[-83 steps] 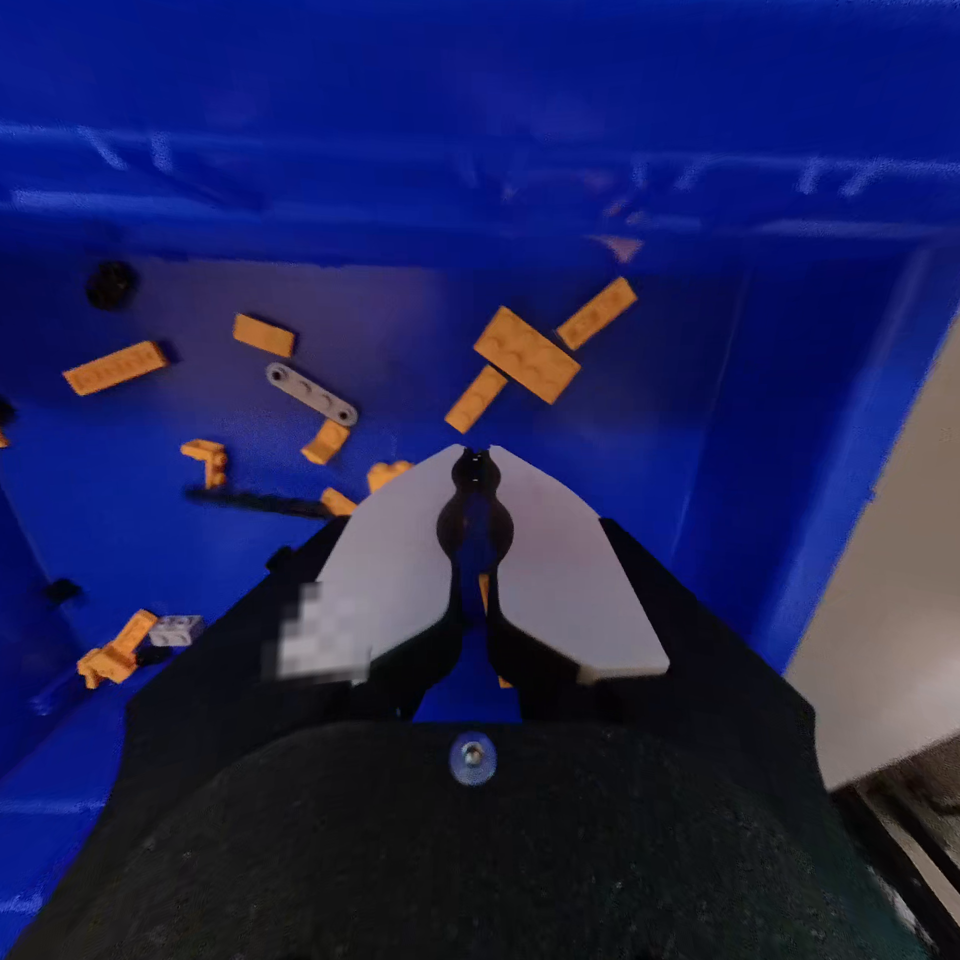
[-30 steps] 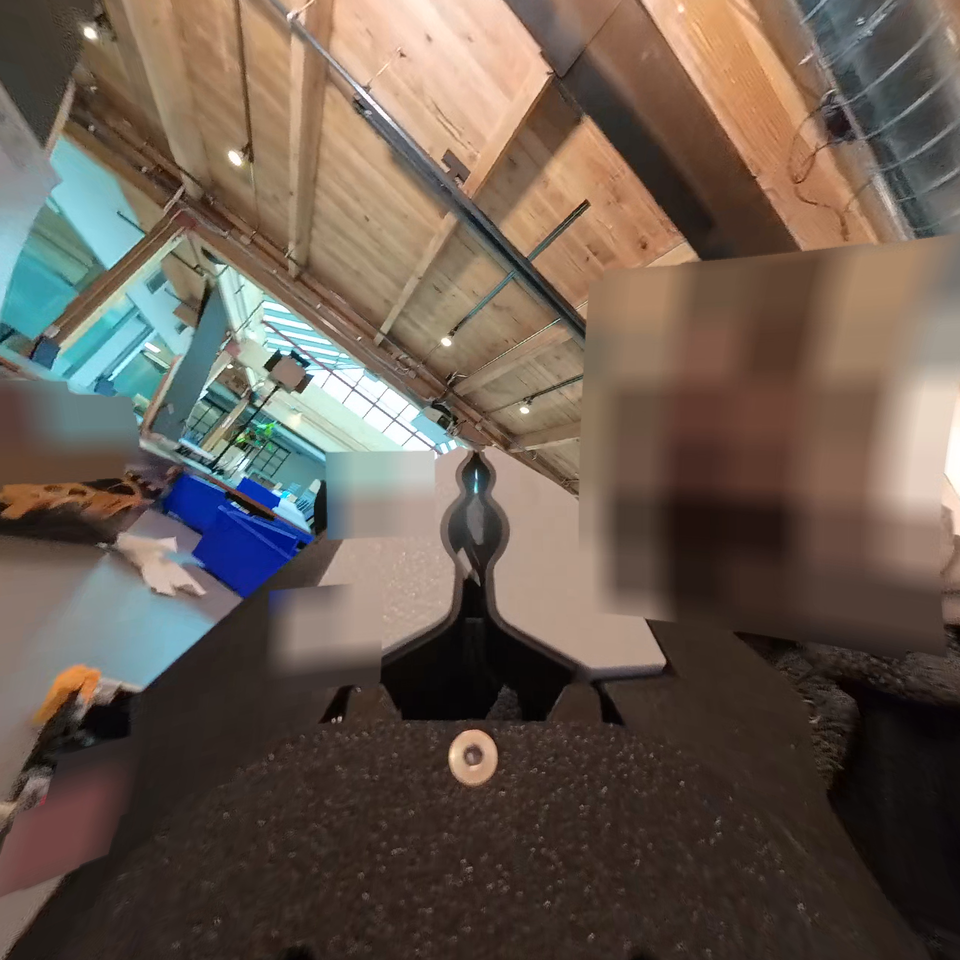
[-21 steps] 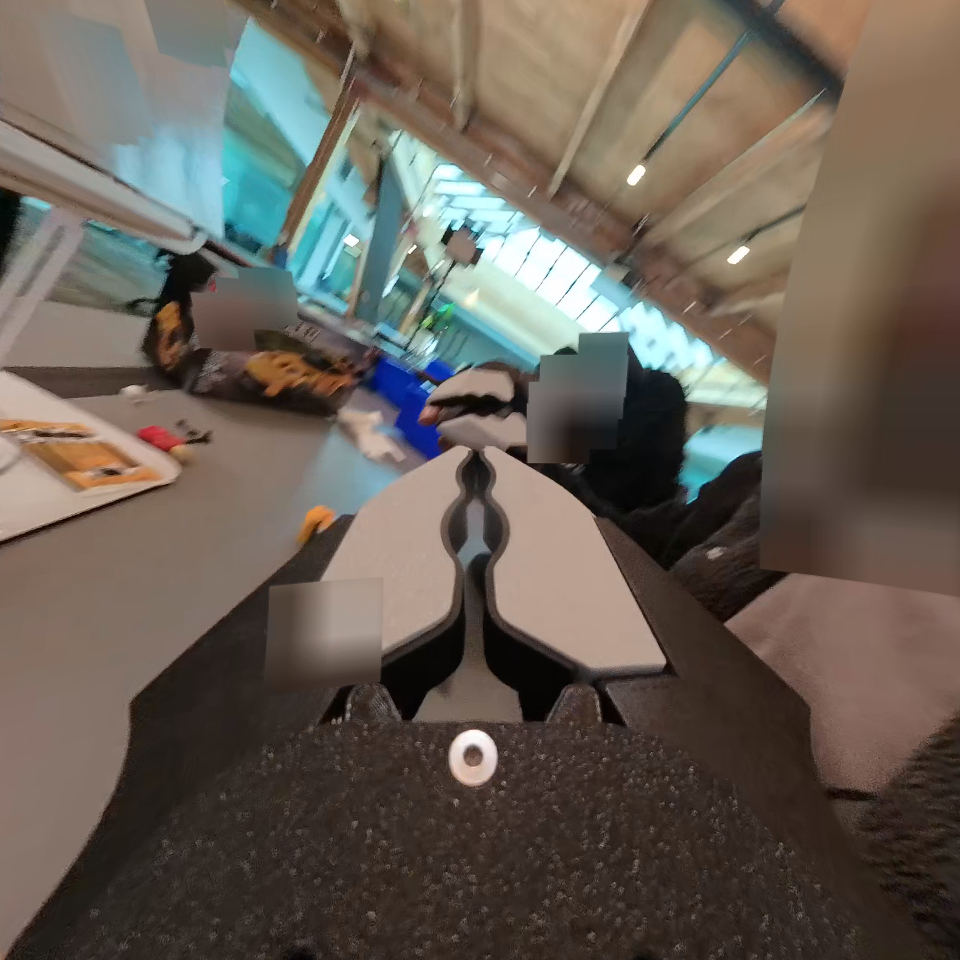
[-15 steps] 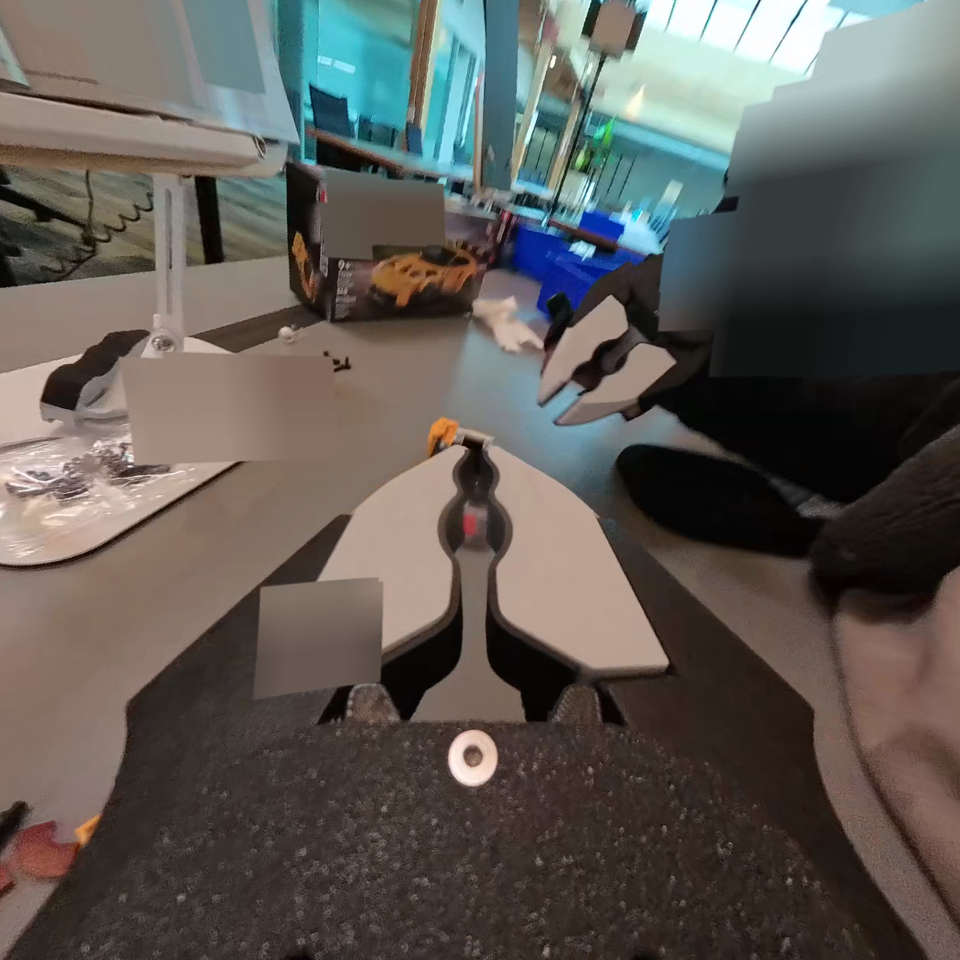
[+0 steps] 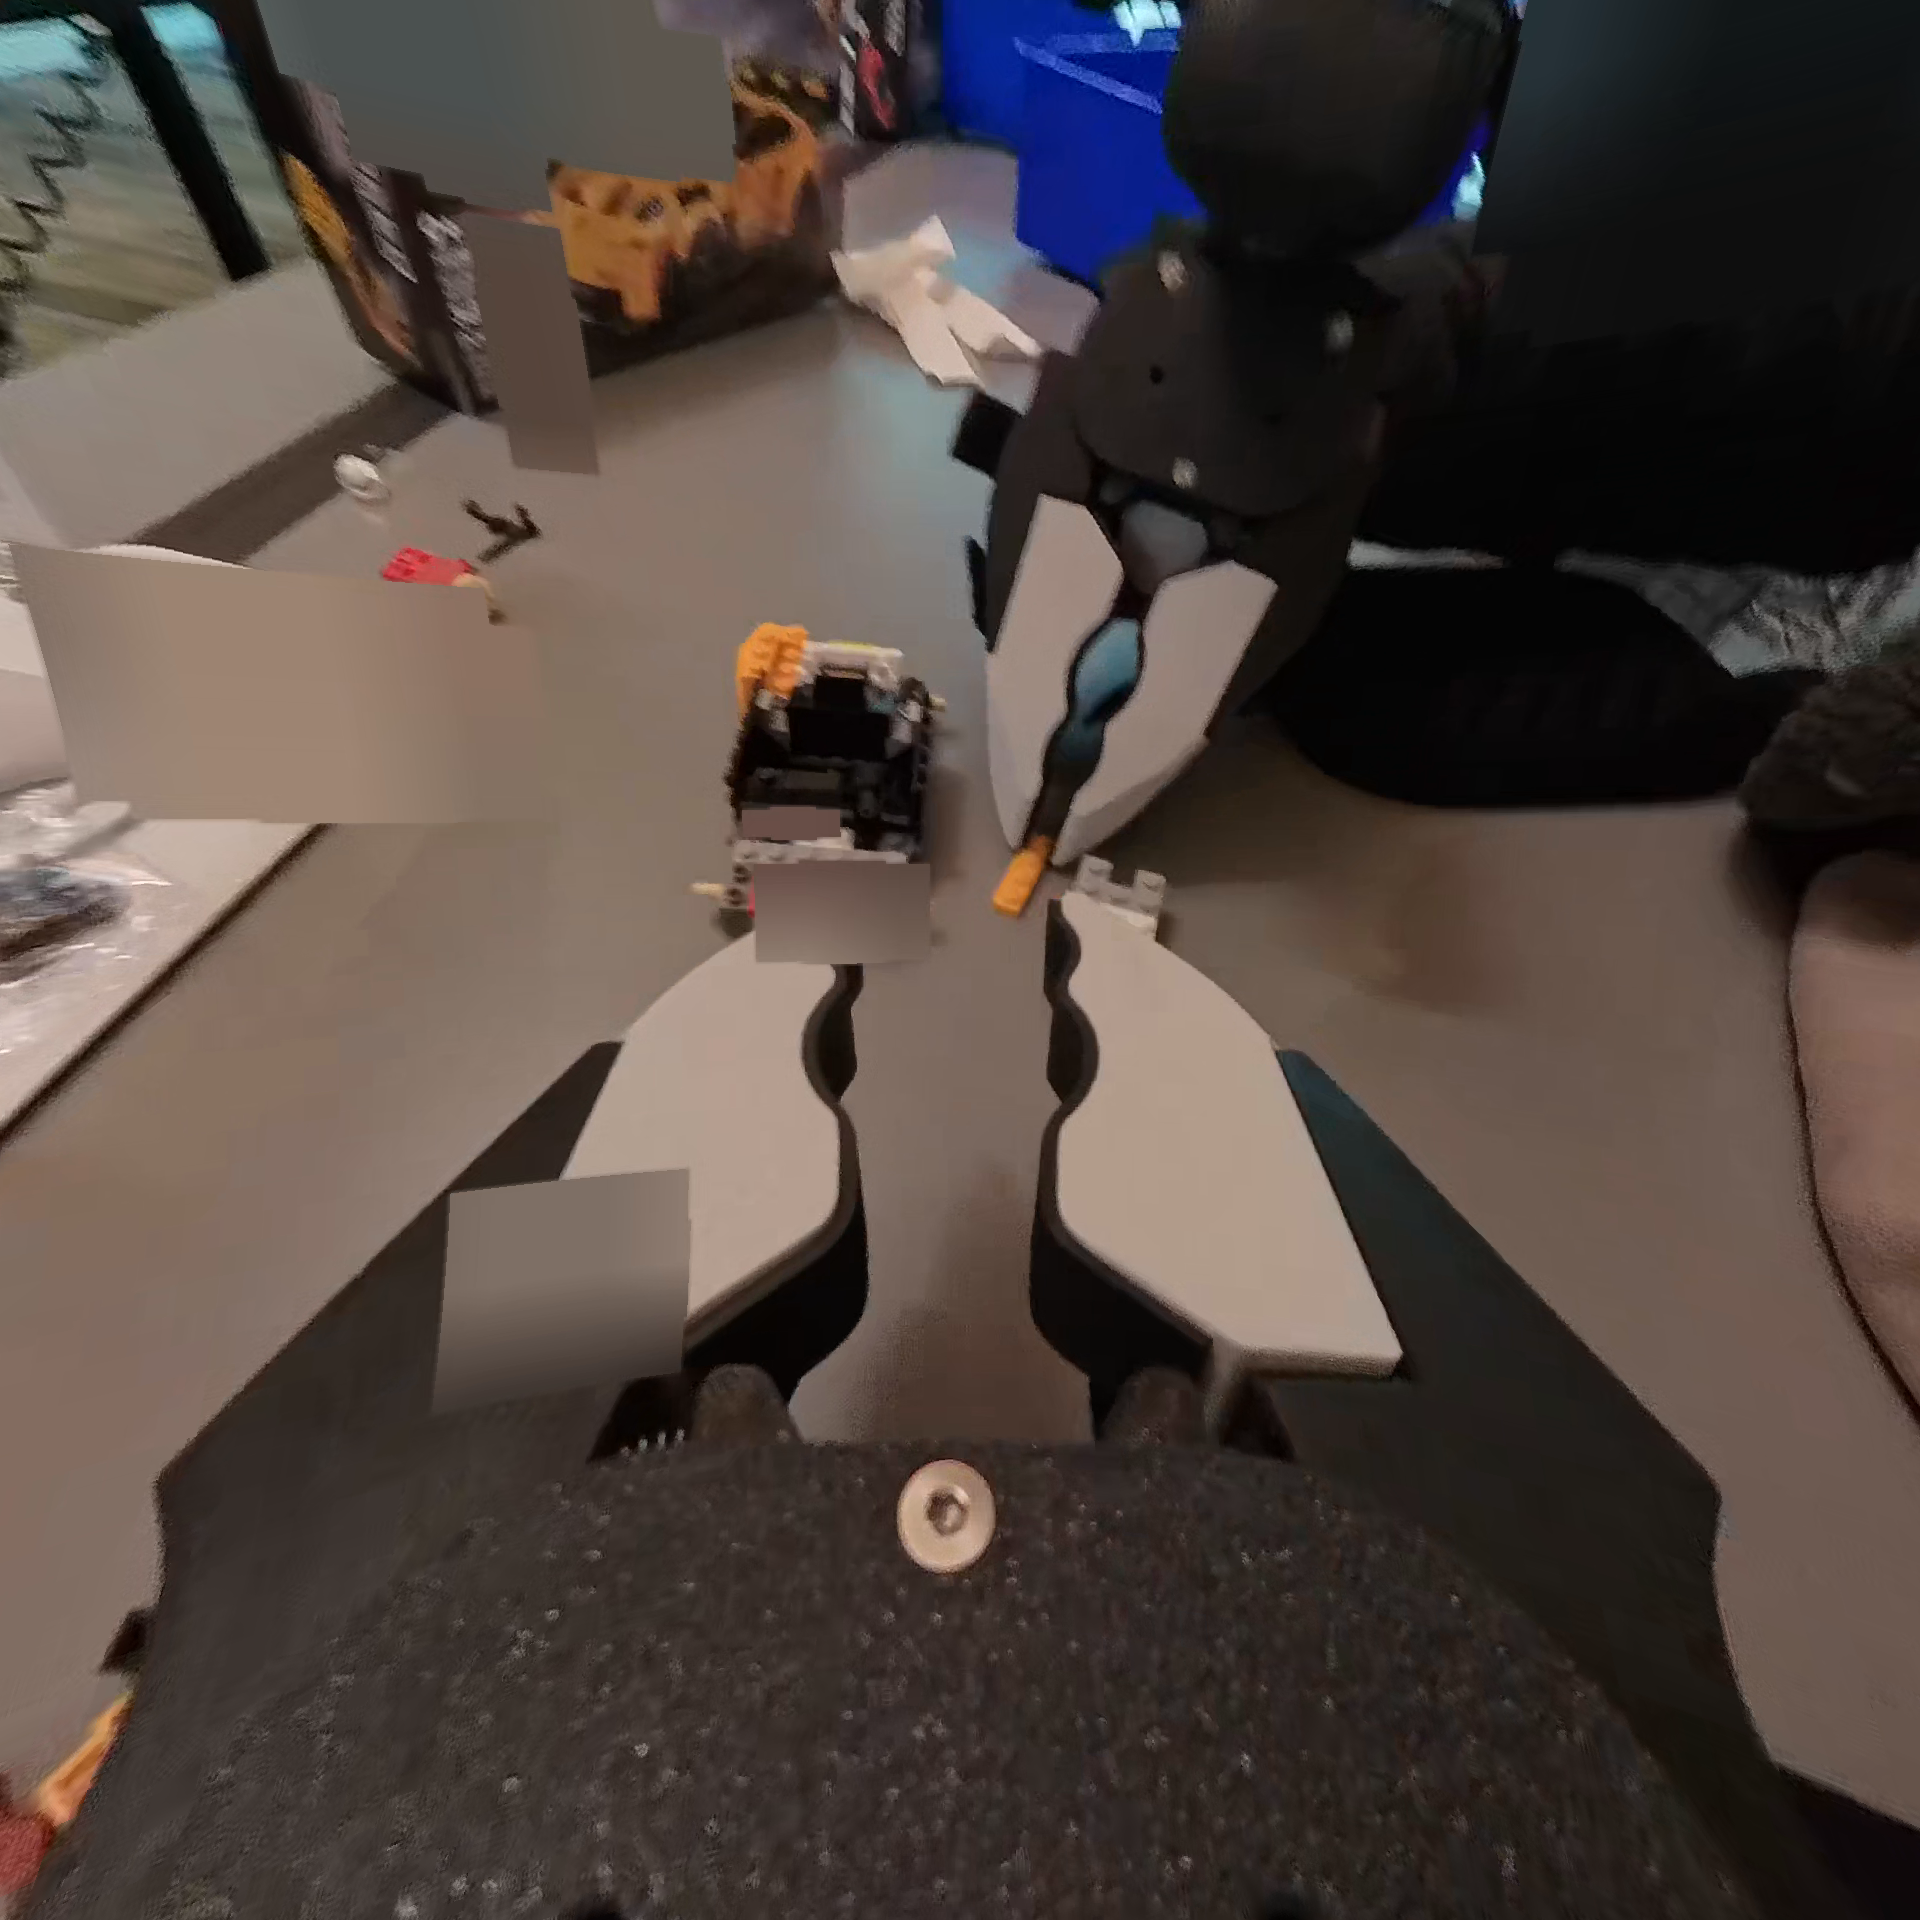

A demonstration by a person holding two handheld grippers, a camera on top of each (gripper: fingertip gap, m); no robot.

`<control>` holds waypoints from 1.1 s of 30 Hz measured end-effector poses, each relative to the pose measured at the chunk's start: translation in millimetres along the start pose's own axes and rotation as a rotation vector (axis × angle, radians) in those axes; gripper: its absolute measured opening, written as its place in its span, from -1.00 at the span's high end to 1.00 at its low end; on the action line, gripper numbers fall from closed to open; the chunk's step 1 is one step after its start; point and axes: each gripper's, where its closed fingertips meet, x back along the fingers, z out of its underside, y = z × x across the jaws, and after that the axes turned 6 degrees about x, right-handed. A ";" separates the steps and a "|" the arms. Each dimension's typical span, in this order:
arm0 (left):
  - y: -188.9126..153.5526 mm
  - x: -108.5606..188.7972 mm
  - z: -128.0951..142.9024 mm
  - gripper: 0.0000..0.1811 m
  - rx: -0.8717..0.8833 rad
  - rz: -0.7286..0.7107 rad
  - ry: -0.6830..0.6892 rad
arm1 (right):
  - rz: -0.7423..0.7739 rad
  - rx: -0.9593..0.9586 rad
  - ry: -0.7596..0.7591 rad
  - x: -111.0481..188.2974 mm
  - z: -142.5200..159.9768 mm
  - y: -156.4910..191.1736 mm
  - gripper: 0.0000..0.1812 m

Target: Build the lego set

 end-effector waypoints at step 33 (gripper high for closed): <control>-37.1 -53.0 62.3 0.70 -0.193 0.083 0.371 | -0.090 0.144 -0.033 8.3 -30.4 27.5 0.92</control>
